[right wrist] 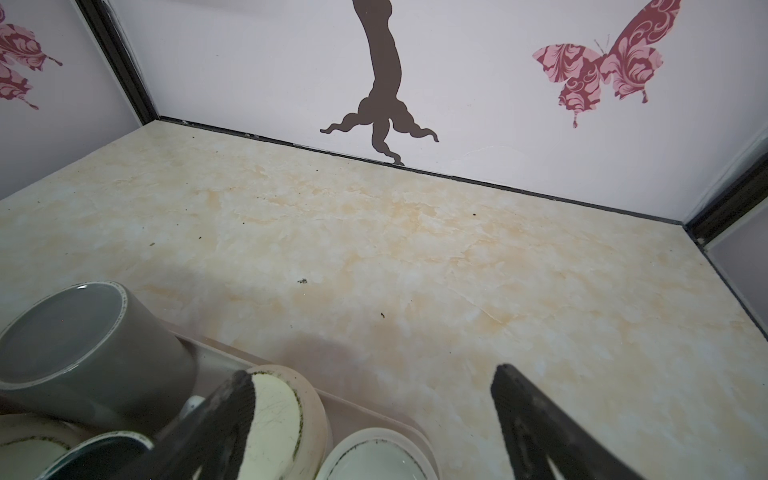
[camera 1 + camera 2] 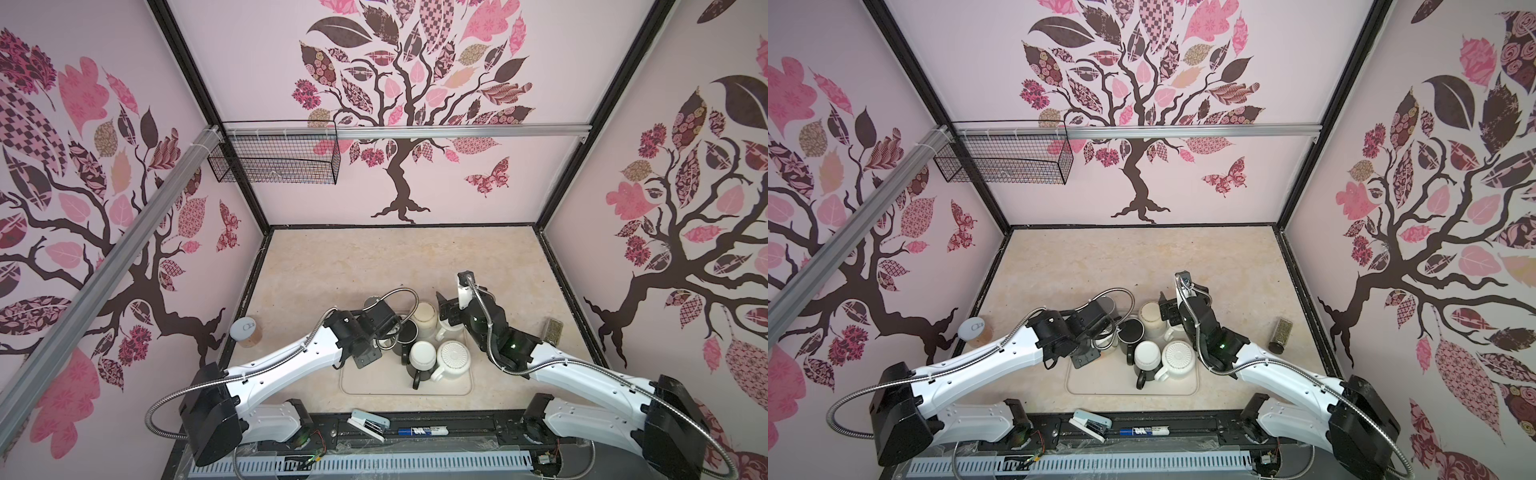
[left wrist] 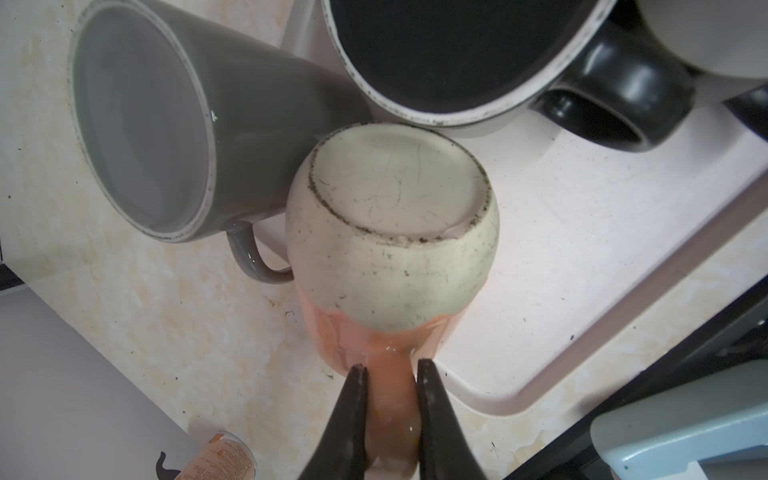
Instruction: Turn the mug right side up
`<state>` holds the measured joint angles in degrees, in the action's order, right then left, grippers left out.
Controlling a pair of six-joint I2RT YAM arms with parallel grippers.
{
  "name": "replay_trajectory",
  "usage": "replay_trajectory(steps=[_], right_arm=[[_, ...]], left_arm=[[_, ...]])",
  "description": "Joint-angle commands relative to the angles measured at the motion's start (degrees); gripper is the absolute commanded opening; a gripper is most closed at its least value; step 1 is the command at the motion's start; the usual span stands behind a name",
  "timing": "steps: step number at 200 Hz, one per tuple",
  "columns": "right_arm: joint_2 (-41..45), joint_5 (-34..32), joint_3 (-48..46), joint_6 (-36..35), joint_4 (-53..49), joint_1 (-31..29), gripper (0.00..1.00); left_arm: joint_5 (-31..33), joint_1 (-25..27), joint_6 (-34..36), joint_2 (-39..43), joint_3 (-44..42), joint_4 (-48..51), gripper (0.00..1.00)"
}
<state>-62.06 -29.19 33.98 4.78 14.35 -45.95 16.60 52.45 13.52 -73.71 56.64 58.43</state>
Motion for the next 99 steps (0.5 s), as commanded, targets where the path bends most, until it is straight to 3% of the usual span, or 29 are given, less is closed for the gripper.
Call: replay_trajectory(steps=[1, 99], right_arm=[[1.07, -1.0, -0.64, -0.12, 0.37, -0.16, 0.93], [1.77, 0.62, -0.12, 1.51, -0.73, -0.14, 0.92]], left_arm=[[-1.51, -0.24, -1.23, -2.3, -1.88, -3.24, 0.0], [2.36, -0.24, -2.6, -0.61, 1.37, -0.18, 0.0]])
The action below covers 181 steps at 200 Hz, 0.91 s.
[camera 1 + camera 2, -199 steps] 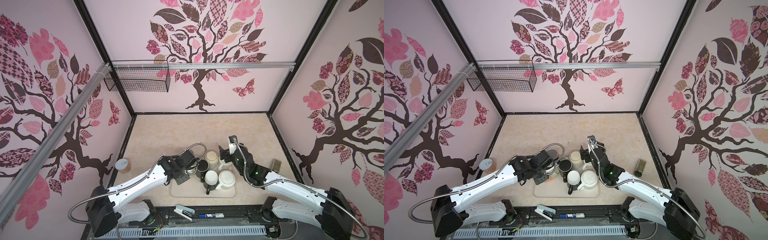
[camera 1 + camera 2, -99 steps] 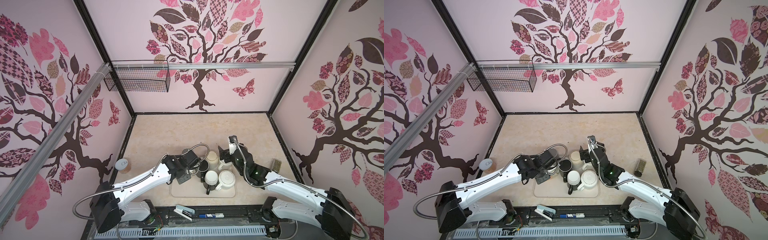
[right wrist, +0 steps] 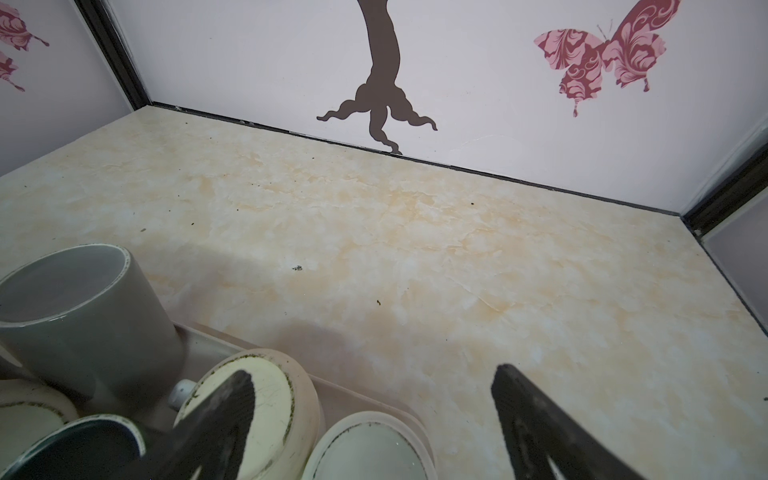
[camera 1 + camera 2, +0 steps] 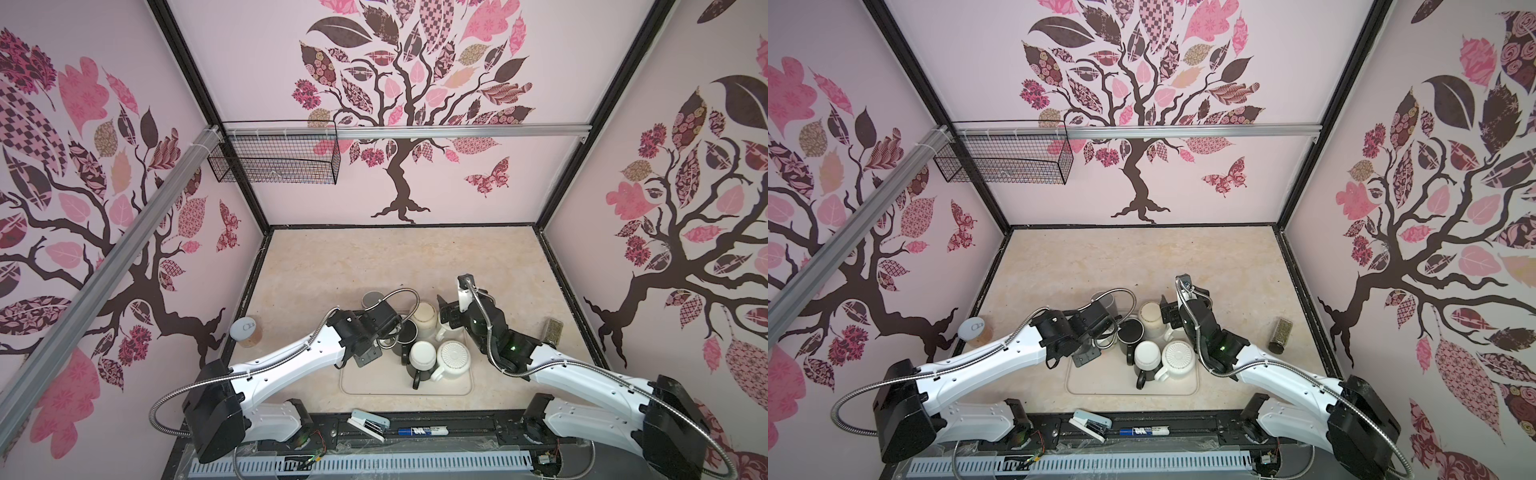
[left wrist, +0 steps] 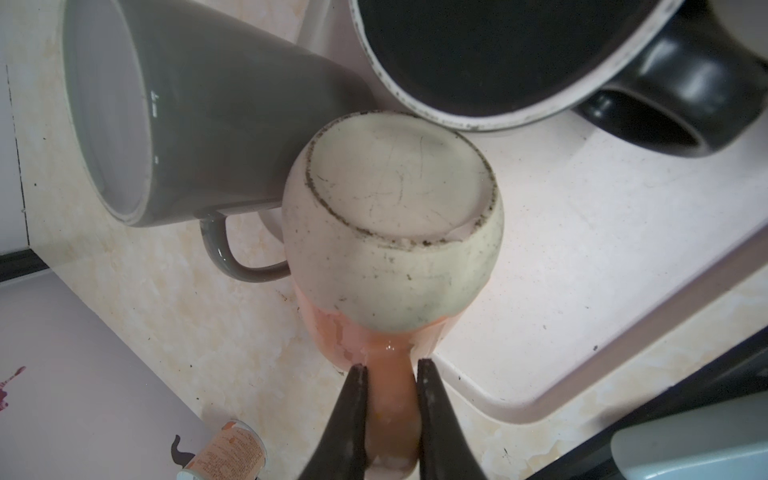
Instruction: Turn the mug right side up
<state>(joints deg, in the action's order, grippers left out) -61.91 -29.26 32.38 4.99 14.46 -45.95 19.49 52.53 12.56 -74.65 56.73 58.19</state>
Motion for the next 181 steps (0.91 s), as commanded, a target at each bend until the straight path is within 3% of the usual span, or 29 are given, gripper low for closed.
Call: replay_trajectory(steps=[1, 84, 148, 181], right_arm=[[1.61, 0.73, 1.51, 1.31, -0.88, -0.12, 0.92], [-0.66, 6.35, 5.75, 8.62, -6.67, -0.14, 0.89], [-0.5, 8.78, 6.33, 10.42, -7.94, -0.14, 0.88], [0.78, 12.81, 6.73, 14.67, -10.57, -0.18, 0.87]], left_arm=[[-0.52, -0.33, -1.61, 0.4, 1.32, 0.2, 0.0], [-5.31, -0.22, -4.61, -0.16, 8.6, 9.4, 0.0], [-6.54, -0.06, -4.82, -0.86, 8.63, 9.35, 0.0], [-6.48, -0.06, -5.8, -2.11, 8.75, 9.11, 0.0]])
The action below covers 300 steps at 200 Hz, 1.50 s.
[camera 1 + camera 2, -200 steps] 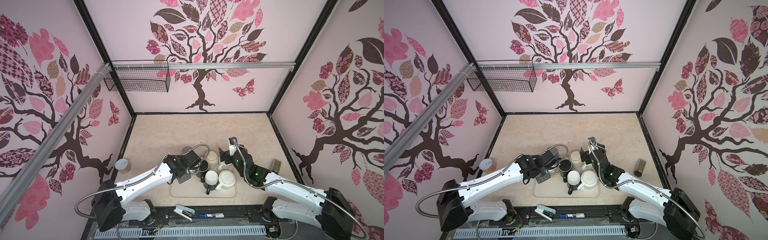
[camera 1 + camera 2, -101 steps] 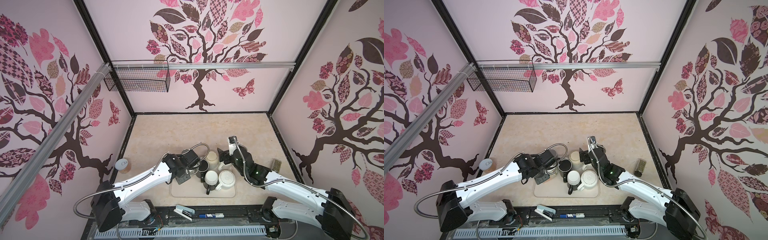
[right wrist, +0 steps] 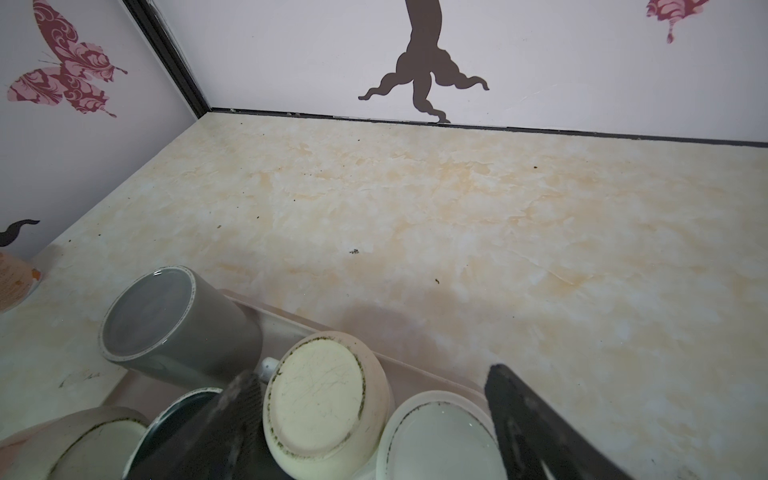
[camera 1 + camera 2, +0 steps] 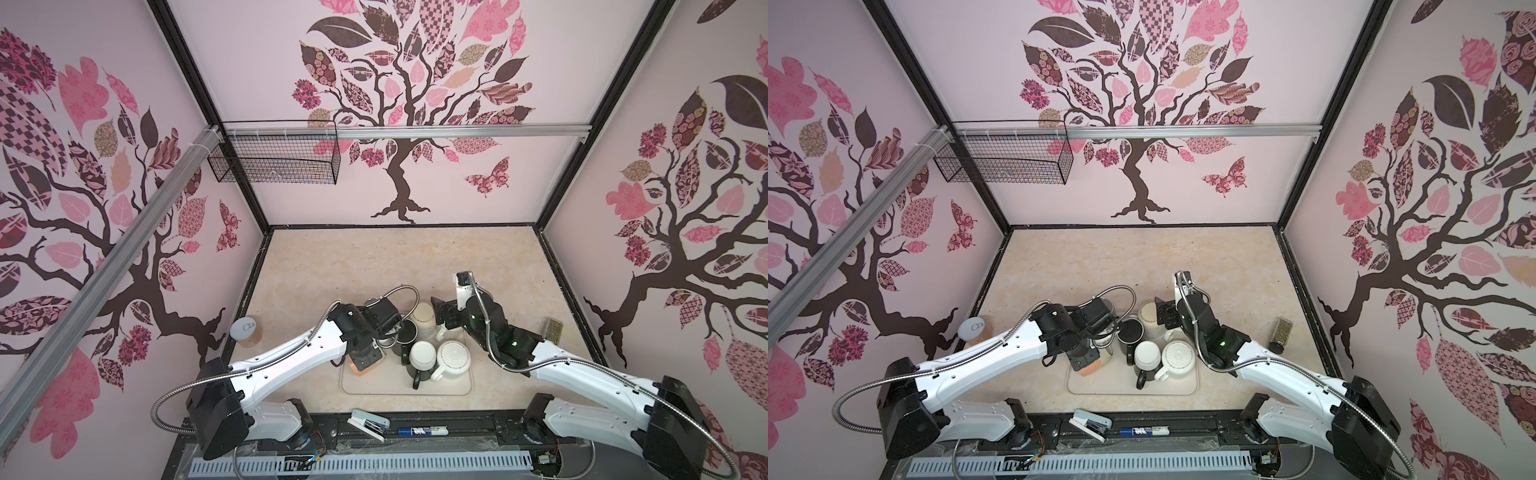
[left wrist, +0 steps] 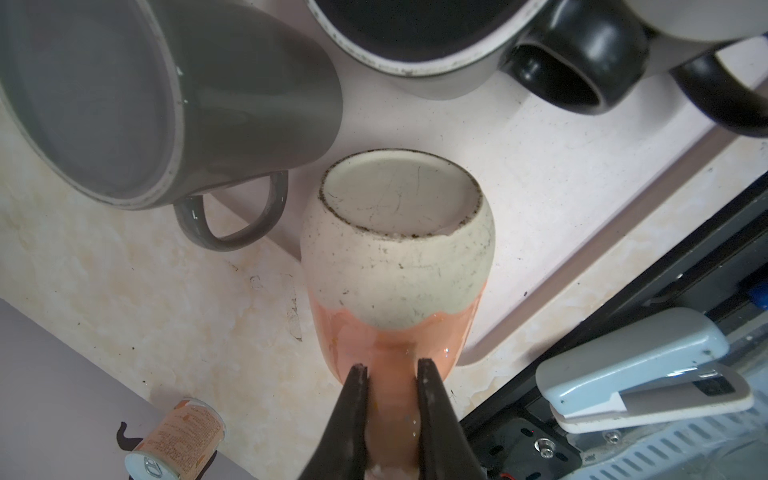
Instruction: Turn the mug right side up
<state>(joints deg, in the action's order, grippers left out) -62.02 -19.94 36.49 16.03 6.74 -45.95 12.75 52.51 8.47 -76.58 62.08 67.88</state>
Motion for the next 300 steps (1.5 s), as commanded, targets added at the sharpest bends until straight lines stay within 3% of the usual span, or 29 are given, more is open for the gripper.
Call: replay_trajectory(steps=[1, 69, 115, 210, 300], right_arm=[[1.0, 3.64, 2.62, 3.77, -2.91, -0.18, 0.87], [6.45, 6.9, 0.47, 9.1, -5.59, -0.18, 0.83], [8.16, 7.15, 0.09, 9.45, -7.04, -0.11, 0.82], [6.15, 14.78, 0.55, 11.99, -6.22, -0.13, 0.79], [10.85, 23.16, -2.82, 21.34, -2.14, -1.18, 0.71]], left_arm=[[0.25, -0.04, -1.8, -0.21, 3.4, -0.61, 0.0], [6.09, -0.04, -8.79, -2.55, 4.05, -1.75, 0.0], [4.78, 0.06, -9.36, -0.96, 3.94, -1.63, 0.0], [0.69, 0.18, -10.79, 7.15, 3.82, -2.77, 0.0], [2.89, 0.24, -17.39, 9.61, 5.75, -7.28, 0.0]])
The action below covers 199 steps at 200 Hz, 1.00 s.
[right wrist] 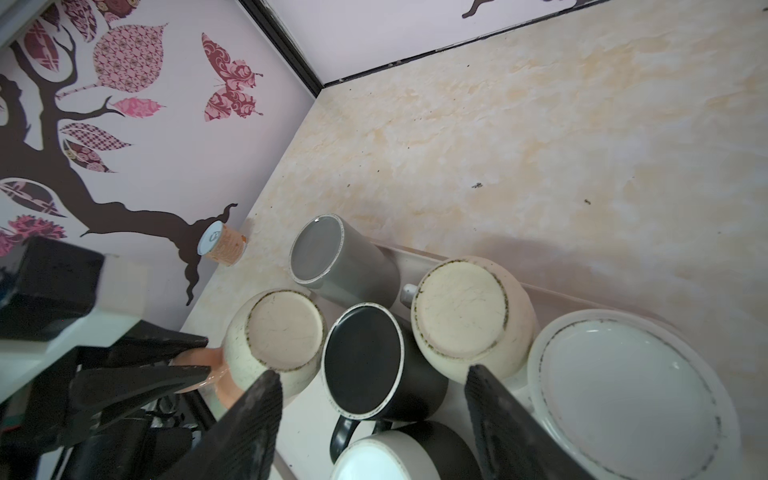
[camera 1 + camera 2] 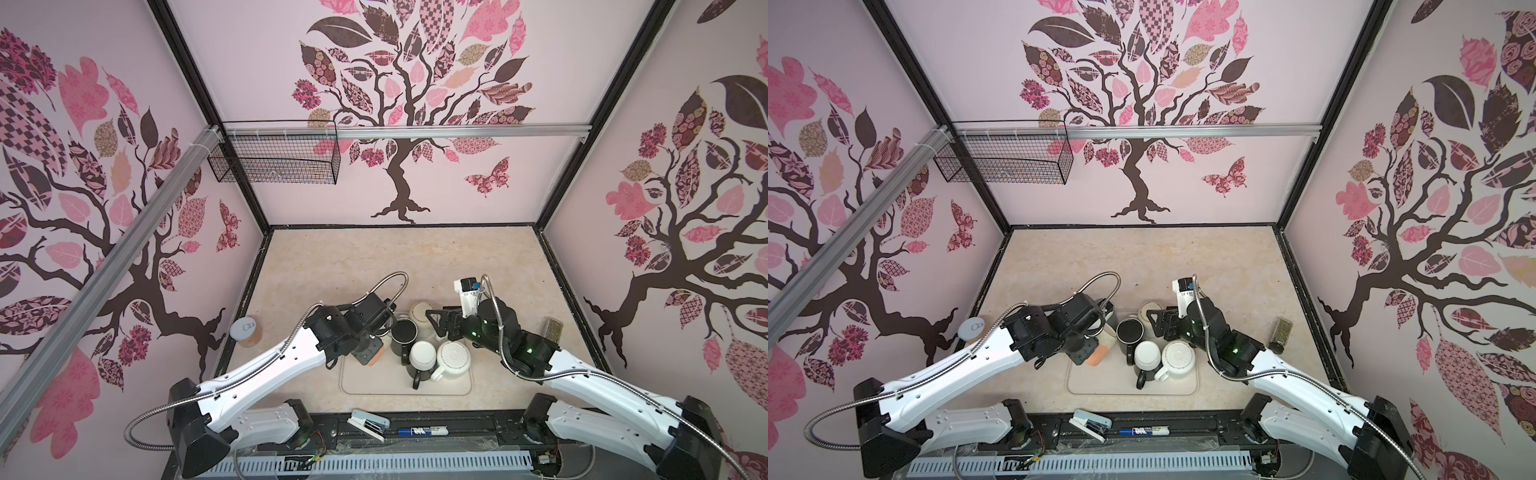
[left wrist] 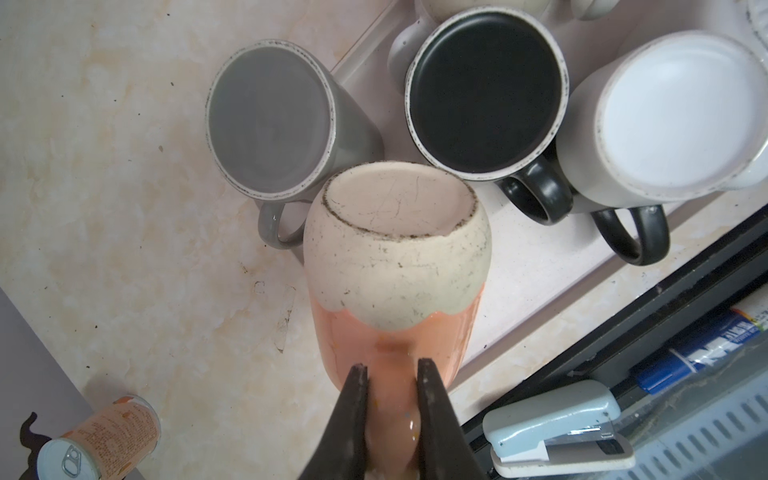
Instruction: Turn the mug right side up
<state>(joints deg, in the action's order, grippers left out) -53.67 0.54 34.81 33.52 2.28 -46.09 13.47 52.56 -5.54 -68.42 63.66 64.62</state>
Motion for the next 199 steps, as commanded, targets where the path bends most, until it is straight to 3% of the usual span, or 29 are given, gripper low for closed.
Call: replay_trajectory(steps=[1, 132, 199], right_arm=[[2.6, 2.66, -1.23, 3.84, 2.35, -1.08, 0.7], [7.11, 13.67, -2.27, 13.79, 8.06, -4.48, 0.67], [4.6, 16.4, -2.22, 15.34, 9.71, -7.04, 0.68]], left_arm=[[2.17, 0.19, -3.45, 1.46, 4.23, -4.0, 0.0], [-4.85, 0.18, -14.63, 12.51, 4.05, -5.35, 0.0], [-0.81, 0.19, -22.8, 15.07, 3.36, -4.47, 0.0]])
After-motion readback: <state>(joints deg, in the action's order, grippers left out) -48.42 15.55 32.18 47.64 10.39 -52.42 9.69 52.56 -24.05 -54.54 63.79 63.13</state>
